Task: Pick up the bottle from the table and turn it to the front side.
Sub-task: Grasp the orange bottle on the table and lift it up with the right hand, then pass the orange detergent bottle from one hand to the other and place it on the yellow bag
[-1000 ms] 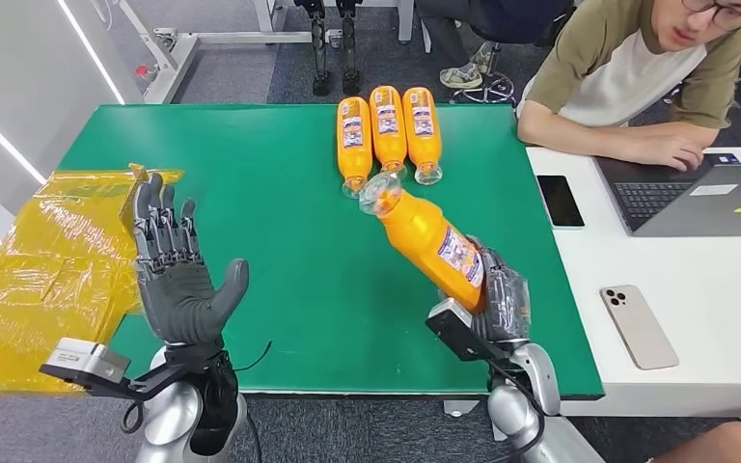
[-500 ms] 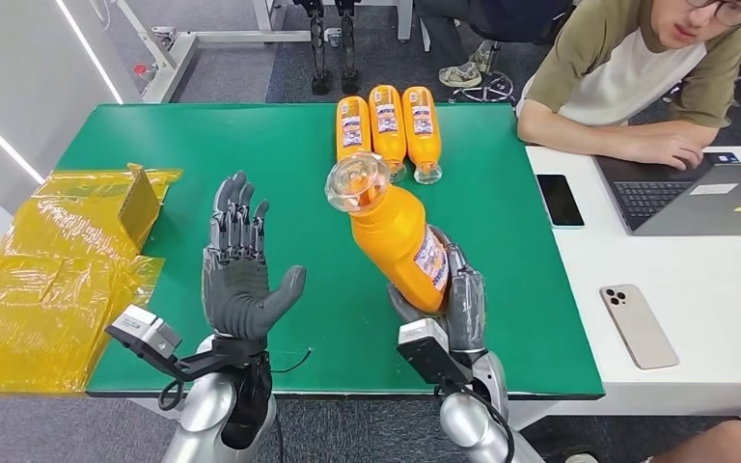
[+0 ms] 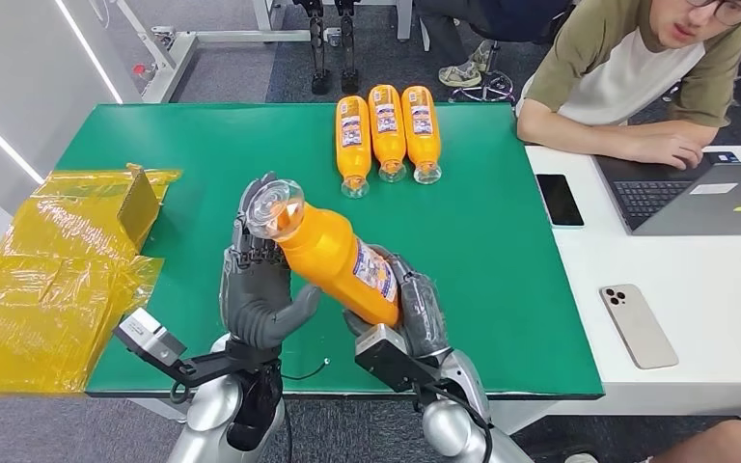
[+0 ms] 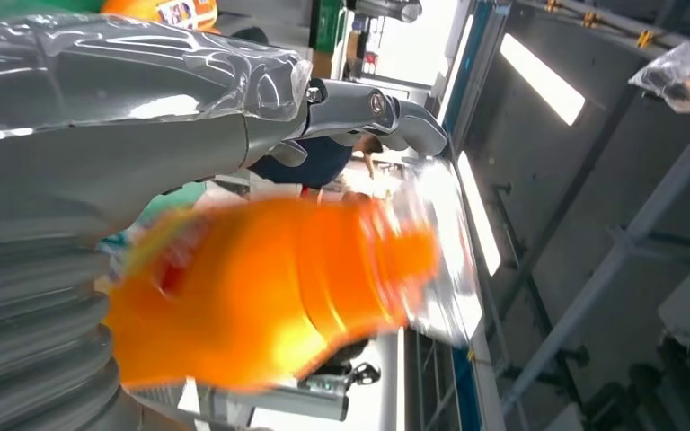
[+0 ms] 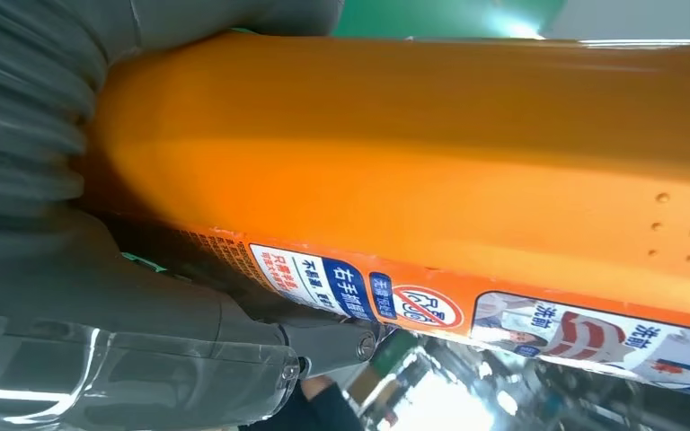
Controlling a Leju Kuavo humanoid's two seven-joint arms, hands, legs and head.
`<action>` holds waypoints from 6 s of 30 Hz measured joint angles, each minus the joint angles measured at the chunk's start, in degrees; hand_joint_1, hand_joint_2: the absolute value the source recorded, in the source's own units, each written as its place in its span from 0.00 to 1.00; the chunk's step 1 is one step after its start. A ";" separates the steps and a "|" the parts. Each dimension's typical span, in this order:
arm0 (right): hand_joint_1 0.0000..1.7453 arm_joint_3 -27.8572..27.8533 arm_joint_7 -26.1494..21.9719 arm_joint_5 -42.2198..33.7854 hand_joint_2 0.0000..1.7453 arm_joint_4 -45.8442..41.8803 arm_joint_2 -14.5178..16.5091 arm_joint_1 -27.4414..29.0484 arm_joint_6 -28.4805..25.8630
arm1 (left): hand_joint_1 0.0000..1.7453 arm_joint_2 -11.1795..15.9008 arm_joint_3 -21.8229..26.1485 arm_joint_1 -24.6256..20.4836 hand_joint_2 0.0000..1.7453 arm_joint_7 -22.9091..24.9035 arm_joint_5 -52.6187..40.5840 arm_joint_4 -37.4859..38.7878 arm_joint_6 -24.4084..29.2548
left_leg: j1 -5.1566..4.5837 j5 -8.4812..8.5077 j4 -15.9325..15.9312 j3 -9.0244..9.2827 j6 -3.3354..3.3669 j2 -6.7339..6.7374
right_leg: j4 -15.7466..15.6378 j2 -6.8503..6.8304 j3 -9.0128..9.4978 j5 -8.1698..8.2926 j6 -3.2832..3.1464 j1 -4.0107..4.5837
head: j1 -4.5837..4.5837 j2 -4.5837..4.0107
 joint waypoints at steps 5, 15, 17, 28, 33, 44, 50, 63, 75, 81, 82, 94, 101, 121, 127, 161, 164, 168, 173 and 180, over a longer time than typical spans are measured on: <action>1.00 0.33 2.49 4.77 1.00 -1.63 -0.02 0.05 5.49 | 0.00 0.03 -0.07 -0.15 1.00 0.66 -0.94 0.00 -0.21 | 0.00 0.00 0.00 -0.03 0.00 -0.01 | 0.00 -0.01 -0.01 0.00 0.00 0.00 | 0.00 0.00; 1.00 0.50 2.04 9.07 1.00 -2.70 -0.33 -0.63 11.81 | 0.00 0.62 1.31 -0.18 1.00 0.01 -1.63 0.00 -1.00 | 0.00 0.00 0.00 -0.04 0.00 0.00 | 0.00 -0.01 -0.02 0.00 0.00 0.00 | -0.01 0.00; 1.00 0.50 2.04 9.28 1.00 -2.71 -0.63 -0.88 12.37 | 0.00 0.63 1.52 -0.18 1.00 0.14 -2.18 0.00 -1.49 | 0.00 0.00 0.00 -0.04 0.00 0.00 | 0.00 -0.01 -0.02 0.00 0.00 0.00 | 0.00 0.00; 1.00 0.54 2.81 10.03 1.00 -2.84 -2.21 -1.10 13.98 | 1.00 0.86 1.96 -0.17 1.00 0.28 -2.15 -0.01 -2.20 | 0.00 0.00 0.01 -0.04 0.00 0.00 | 0.00 -0.01 -0.03 0.00 0.00 0.00 | 0.00 0.00; 1.00 0.55 3.24 10.64 1.00 -3.00 -2.92 -0.69 14.24 | 1.00 0.97 2.09 -0.04 1.00 0.16 -1.53 -0.24 -2.17 | 0.00 0.00 0.01 -0.05 0.00 0.00 | 0.00 0.00 -0.04 0.00 0.00 0.00 | -0.01 -0.01; 1.00 0.57 3.27 10.78 1.00 -3.37 -3.33 -0.46 14.36 | 1.00 0.95 2.09 0.18 1.00 0.35 -1.36 -0.38 -2.16 | 0.00 0.00 0.01 -0.05 0.00 0.01 | 0.00 0.00 -0.06 0.00 0.00 0.00 | -0.01 0.00; 0.98 0.57 3.27 10.81 1.00 -3.68 -3.49 0.18 13.72 | 1.00 0.95 2.09 0.46 1.00 0.36 -1.36 -0.48 -2.14 | 0.00 0.00 0.01 -0.06 0.00 0.01 | 0.00 0.01 -0.08 0.00 0.00 0.00 | 0.00 -0.01; 0.00 -1.05 -3.07 1.63 1.00 -9.41 -0.04 7.05 -1.93 | 1.00 0.43 2.04 -0.42 1.00 0.63 -1.30 -0.48 1.16 | 0.00 -0.01 -0.01 -0.09 -0.01 0.03 | 0.01 0.02 -0.13 -0.02 -0.02 0.00 | -0.02 0.00; 0.00 -2.93 -14.70 -11.54 1.00 -17.92 3.30 13.34 -13.74 | 1.00 3.13 3.75 0.09 1.00 6.78 -22.57 -2.30 27.53 | 0.00 -0.02 -0.02 -0.11 -0.03 0.03 | 0.03 0.01 -0.13 -0.05 -0.06 0.00 | -0.01 0.00; 0.00 -3.66 -17.53 -13.36 1.00 -19.69 3.91 14.86 -13.78 | 1.00 6.12 5.60 0.54 1.00 11.09 -30.84 -3.13 33.19 | 0.01 -0.02 -0.04 -0.11 -0.04 0.06 | 0.05 0.02 -0.13 -0.06 -0.07 0.01 | 0.01 0.00; 0.00 -3.87 -18.41 -13.88 1.00 -19.97 4.06 15.14 -13.78 | 1.00 6.99 6.17 0.54 1.00 12.69 -33.68 -3.12 34.58 | 0.01 -0.02 -0.04 -0.10 -0.04 0.09 | 0.06 0.03 -0.13 -0.05 -0.07 0.01 | 0.01 0.00; 0.00 -7.68 -18.26 -12.76 1.00 -25.03 7.04 16.08 -13.78 | 1.00 23.33 12.58 -12.64 1.00 29.66 -69.96 13.54 35.82 | 0.03 0.21 -0.07 -0.09 -0.33 0.11 | 0.23 0.05 -0.25 0.06 -0.28 0.03 | 0.01 -0.01; 0.00 -8.21 -16.76 -11.88 1.00 -26.68 7.73 15.51 -13.78 | 1.00 28.32 12.62 -22.09 1.00 32.92 -78.04 26.25 32.55 | 0.03 0.23 -0.06 -0.09 -0.36 0.15 | 0.26 0.08 -0.30 0.11 -0.34 0.03 | 0.02 0.00; 0.00 -8.05 -15.81 -11.85 1.00 -27.82 7.95 15.02 -13.76 | 1.00 33.70 5.94 -31.09 1.00 18.85 -87.74 47.99 13.55 | 0.03 0.22 -0.09 -0.15 -0.38 0.25 | 0.28 0.24 -0.41 0.10 -0.36 0.02 | 0.01 -0.01; 0.00 -8.02 -16.07 -11.85 1.00 -27.93 7.93 15.34 -13.76 | 1.00 35.03 3.92 -29.68 1.00 18.10 -88.80 49.81 13.90 | 0.03 0.20 -0.10 -0.16 -0.40 0.25 | 0.28 0.24 -0.44 0.07 -0.38 0.02 | 0.02 0.00; 0.00 -7.66 -14.95 -11.32 1.00 -28.61 7.16 16.97 -13.76 | 0.00 31.69 1.31 -24.95 1.00 16.73 -82.86 52.00 18.44 | 0.02 0.19 -0.11 -0.15 -0.42 0.22 | 0.28 0.21 -0.43 0.06 -0.39 0.02 | 0.02 0.00; 0.00 -7.58 -14.96 -11.44 1.00 -28.59 7.01 17.15 -13.76 | 0.00 31.56 1.34 -24.94 1.00 16.69 -82.78 52.00 18.45 | 0.02 0.19 -0.11 -0.14 -0.42 0.22 | 0.29 0.20 -0.42 0.06 -0.40 0.02 | 0.01 0.00; 0.00 -7.54 -14.96 -11.70 1.00 -28.55 6.95 17.27 -13.76 | 0.00 31.42 1.39 -24.94 1.00 16.64 -82.73 52.00 18.48 | 0.02 0.19 -0.11 -0.13 -0.42 0.22 | 0.30 0.19 -0.41 0.06 -0.40 0.02 | 0.02 0.00; 0.00 -7.54 -14.96 -11.70 1.00 -28.55 6.93 17.32 -13.76 | 0.01 31.42 1.41 -24.94 1.00 16.64 -82.73 52.00 18.58 | 0.02 0.19 -0.11 -0.12 -0.42 0.22 | 0.30 0.19 -0.41 0.06 -0.40 0.02 | 0.02 0.00; 0.00 -7.51 -15.33 -11.90 1.00 -28.49 6.80 17.44 -13.76 | 0.00 31.44 1.52 -24.68 1.00 16.22 -82.30 52.00 20.00 | 0.02 0.19 -0.11 -0.13 -0.42 0.22 | 0.31 0.19 -0.41 0.06 -0.40 0.02 | 0.02 0.00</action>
